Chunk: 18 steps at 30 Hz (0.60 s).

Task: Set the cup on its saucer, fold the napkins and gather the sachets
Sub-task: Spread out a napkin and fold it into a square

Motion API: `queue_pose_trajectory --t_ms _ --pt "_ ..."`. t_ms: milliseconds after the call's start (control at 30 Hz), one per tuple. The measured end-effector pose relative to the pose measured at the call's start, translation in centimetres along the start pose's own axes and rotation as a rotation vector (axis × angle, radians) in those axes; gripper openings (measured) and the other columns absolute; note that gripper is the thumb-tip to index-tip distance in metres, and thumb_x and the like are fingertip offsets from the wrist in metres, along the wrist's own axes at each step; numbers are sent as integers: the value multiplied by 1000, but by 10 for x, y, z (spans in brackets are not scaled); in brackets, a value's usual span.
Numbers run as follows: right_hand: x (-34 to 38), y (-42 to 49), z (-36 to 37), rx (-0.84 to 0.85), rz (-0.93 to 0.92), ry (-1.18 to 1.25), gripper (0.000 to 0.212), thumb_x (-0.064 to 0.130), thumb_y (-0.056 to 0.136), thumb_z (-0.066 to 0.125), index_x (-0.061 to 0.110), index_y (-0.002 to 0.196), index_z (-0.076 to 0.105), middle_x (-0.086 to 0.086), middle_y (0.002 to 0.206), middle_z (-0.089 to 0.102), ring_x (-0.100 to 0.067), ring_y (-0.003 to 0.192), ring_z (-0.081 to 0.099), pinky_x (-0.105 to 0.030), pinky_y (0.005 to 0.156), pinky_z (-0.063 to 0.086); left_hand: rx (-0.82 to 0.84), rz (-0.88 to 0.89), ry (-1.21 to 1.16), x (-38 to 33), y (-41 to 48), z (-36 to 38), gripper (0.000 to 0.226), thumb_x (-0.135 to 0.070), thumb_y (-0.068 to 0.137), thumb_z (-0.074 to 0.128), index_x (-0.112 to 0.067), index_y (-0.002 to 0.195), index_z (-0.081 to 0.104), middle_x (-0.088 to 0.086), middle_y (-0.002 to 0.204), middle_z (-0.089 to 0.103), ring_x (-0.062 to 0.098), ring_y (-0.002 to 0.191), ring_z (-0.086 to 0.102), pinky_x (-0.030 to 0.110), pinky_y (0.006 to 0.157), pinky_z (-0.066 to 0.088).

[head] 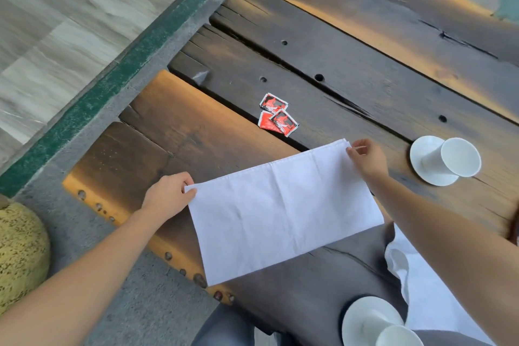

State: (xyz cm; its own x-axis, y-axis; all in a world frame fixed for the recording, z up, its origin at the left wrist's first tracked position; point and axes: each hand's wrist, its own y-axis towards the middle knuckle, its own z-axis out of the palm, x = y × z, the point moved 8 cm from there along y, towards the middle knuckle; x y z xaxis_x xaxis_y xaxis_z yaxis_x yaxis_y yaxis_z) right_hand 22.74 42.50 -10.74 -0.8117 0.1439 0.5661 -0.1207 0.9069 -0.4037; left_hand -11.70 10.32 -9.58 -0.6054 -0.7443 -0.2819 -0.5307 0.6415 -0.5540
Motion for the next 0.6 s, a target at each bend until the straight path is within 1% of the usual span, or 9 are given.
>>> queue_pose_trajectory --t_ms 67,100,167,233,300,334,400,467,600 --pt "6 -15 -7 -69 -52 -45 31 28 87 60 16 115 55 -2 116 55 -23 98 60 -34 78 44 -109 62 58 -11 -4 -10 11 -24 89 56 -19 98 58 0 95 62 19 80 59 33 68 47" --pt "10 -24 -9 -91 -83 -68 31 27 87 59 18 116 54 -2 121 52 -22 96 60 -33 77 44 -155 117 98 -19 -6 -14 16 -23 89 57 -19 104 58 1 102 60 20 88 59 35 75 47" --pt "16 -46 -4 -70 -140 -110 28 27 88 56 22 115 52 0 123 49 -17 85 59 -33 76 45 -188 264 178 -40 -11 -11 23 -19 90 55 -19 113 56 0 114 56 20 103 56 36 87 43" --pt "19 -72 10 5 -206 -176 25 28 89 55 26 113 51 3 119 49 -14 81 56 -35 74 47 -94 439 279 -63 -18 8 31 -18 90 50 -23 120 51 -4 125 51 18 112 52 33 91 39" --pt "18 -102 26 94 -284 -256 24 27 90 54 28 113 51 6 115 50 -15 85 57 -30 68 43 29 608 409 -83 -27 37 41 -21 91 46 -27 132 44 -5 140 42 16 126 44 32 99 35" --pt "16 -116 35 141 -312 -294 24 27 90 52 29 114 51 7 114 50 -15 89 58 -28 67 40 74 666 446 -90 -30 49 47 -24 93 46 -30 139 37 -5 150 33 16 135 35 32 106 31" --pt "12 -143 49 231 -373 -376 27 25 91 49 33 117 52 9 117 49 -13 96 57 -27 67 41 128 721 488 -98 -29 63 59 -33 95 46 -34 148 20 -6 160 12 14 146 16 33 117 18" --pt "8 -164 59 292 -445 -446 34 23 91 47 34 123 53 8 122 48 -13 102 55 -30 71 47 148 760 550 -100 -25 70 67 -40 95 45 -36 150 8 -7 162 -2 15 149 4 35 120 9" --pt "1 -191 68 331 -555 -555 41 22 92 43 30 131 48 3 130 46 -19 114 49 -35 76 50 166 797 657 -99 -17 79 73 -46 94 44 -38 149 -3 -5 161 -15 18 149 -4 37 120 6"
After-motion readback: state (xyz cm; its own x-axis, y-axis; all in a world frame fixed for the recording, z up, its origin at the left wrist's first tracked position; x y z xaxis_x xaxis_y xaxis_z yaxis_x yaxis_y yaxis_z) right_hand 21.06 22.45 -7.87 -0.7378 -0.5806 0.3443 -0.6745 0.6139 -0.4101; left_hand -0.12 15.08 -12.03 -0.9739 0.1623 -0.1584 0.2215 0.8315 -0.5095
